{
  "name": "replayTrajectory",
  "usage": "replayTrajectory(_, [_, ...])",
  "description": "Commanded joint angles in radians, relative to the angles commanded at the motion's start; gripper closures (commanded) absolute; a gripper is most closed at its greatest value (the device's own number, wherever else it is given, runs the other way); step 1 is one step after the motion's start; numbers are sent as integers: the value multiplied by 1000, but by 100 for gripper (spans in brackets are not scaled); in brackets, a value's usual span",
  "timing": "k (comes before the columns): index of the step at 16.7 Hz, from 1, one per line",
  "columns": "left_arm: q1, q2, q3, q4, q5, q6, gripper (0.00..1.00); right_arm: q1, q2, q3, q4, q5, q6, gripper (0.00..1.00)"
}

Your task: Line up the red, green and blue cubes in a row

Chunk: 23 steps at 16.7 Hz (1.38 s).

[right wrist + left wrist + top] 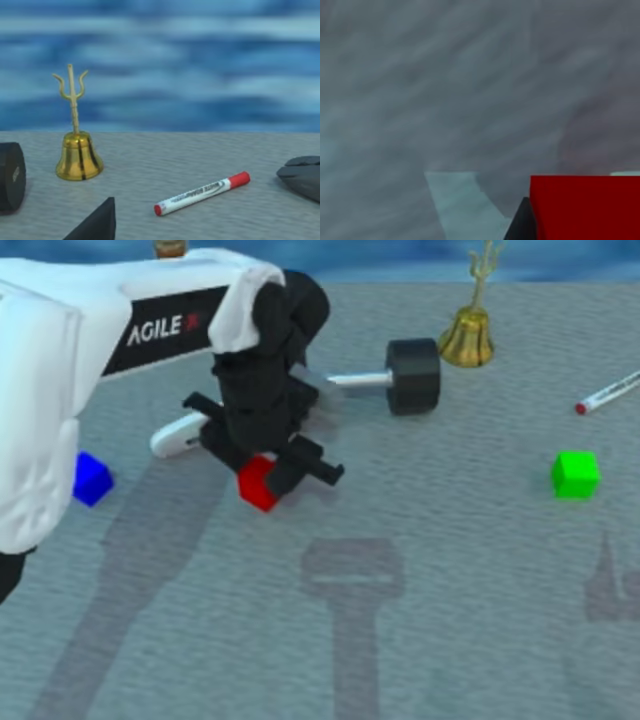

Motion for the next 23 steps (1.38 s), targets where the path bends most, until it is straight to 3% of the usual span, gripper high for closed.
replayTrajectory(5, [13,-46,105,-156,0,-2,100,0,0,0,0,0,0,0])
replayTrajectory(12, [-3,-64,87,-156,-3,-37,100,0,0,0,0,0,0,0])
replayTrajectory(16, [-43,-149,-23,-134,-11,-218,100,0,0,0,0,0,0,0])
replayTrajectory(23, [-137,-357,-305,-84,-30,-684,100,0,0,0,0,0,0,0])
